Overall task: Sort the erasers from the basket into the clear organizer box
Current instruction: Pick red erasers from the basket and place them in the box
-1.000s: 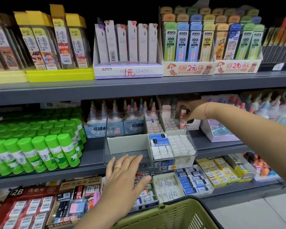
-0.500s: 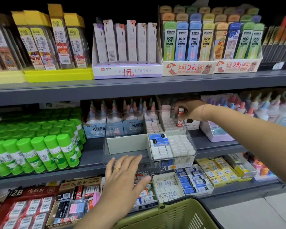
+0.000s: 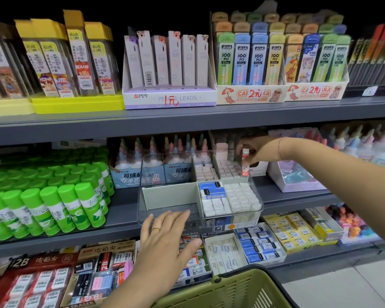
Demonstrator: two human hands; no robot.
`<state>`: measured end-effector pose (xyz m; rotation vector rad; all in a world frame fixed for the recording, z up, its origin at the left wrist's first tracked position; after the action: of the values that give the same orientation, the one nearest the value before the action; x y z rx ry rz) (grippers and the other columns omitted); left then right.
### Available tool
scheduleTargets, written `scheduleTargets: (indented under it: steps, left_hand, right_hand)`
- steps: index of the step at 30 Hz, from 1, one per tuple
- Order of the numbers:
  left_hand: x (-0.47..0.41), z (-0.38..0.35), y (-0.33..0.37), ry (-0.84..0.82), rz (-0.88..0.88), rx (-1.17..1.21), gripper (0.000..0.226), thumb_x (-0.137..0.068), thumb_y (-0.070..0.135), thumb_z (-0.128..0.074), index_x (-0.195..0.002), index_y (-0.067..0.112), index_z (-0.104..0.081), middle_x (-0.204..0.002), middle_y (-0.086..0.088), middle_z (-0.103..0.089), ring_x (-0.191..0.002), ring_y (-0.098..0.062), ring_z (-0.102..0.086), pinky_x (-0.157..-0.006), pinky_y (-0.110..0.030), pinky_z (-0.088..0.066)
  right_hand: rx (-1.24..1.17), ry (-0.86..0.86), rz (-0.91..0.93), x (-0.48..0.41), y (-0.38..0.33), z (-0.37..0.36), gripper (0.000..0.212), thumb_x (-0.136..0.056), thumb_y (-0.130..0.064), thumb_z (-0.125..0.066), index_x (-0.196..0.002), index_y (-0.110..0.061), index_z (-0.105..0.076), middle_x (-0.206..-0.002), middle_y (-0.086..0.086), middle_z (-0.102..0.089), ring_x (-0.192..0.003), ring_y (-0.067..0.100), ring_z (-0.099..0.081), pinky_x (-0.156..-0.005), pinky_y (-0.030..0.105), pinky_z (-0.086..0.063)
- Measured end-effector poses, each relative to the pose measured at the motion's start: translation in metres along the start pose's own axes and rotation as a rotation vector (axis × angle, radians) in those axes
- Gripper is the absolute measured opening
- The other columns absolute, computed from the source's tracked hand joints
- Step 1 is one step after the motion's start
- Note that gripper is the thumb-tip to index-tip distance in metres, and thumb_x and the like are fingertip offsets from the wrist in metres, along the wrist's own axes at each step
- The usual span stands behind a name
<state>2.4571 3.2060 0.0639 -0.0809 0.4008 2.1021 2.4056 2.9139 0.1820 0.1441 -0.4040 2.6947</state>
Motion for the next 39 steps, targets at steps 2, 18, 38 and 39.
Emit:
scheduleTargets:
  steps: [2, 18, 38, 39]
  left_hand:
    - [0.000, 0.000, 0.001, 0.001, -0.005, 0.000, 0.086, -0.070, 0.076, 0.011, -0.149, 0.044, -0.002, -0.149, 0.028, -0.011, -0.139, 0.003, 0.002, -0.097, -0.018, 0.034]
    - [0.001, -0.001, -0.002, 0.007, -0.002, 0.012, 0.082, -0.073, 0.076, 0.009, -0.148, 0.045, -0.002, -0.148, 0.029, -0.011, -0.139, 0.004, 0.002, -0.098, -0.018, 0.034]
    - [0.001, -0.001, 0.000, 0.014, -0.003, 0.014, 0.082, -0.072, 0.076, 0.010, -0.148, 0.046, -0.001, -0.147, 0.029, -0.011, -0.139, 0.004, 0.003, -0.099, -0.019, 0.035]
    - [0.001, -0.002, 0.000, 0.017, -0.002, 0.012, 0.082, -0.072, 0.076, 0.010, -0.147, 0.046, -0.001, -0.147, 0.030, -0.011, -0.138, 0.004, 0.003, -0.099, -0.019, 0.035]
  right_hand:
    - [-0.013, -0.025, 0.010, -0.003, 0.001, -0.002, 0.026, -0.087, -0.028, -0.065, -0.110, -0.027, -0.052, -0.093, -0.012, -0.056, -0.080, 0.009, -0.056, -0.070, 0.022, -0.040]
    - [0.065, 0.105, 0.014, -0.031, 0.012, -0.007, 0.019, -0.084, -0.035, -0.063, -0.083, -0.039, -0.045, -0.080, -0.011, -0.056, -0.069, 0.005, -0.050, -0.058, 0.020, -0.035]
    - [0.313, -0.057, 0.167, -0.029, -0.038, -0.007, 0.025, -0.076, -0.004, -0.063, -0.076, -0.028, -0.057, -0.077, -0.011, -0.052, -0.070, 0.016, -0.054, -0.058, 0.035, -0.047]
    - [0.349, -0.052, 0.189, -0.028, -0.043, -0.008, 0.027, -0.074, -0.001, -0.062, -0.077, -0.028, -0.057, -0.075, -0.012, -0.049, -0.067, 0.011, -0.049, -0.054, 0.028, -0.040]
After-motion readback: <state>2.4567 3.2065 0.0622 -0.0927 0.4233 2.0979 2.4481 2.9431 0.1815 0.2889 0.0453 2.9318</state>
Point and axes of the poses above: each hand's wrist, its own x-axis away from the middle knuckle, its own z-axis out of the back of the hand, y = z × x, the point moved 4 cm from there along -x, towards the middle knuckle
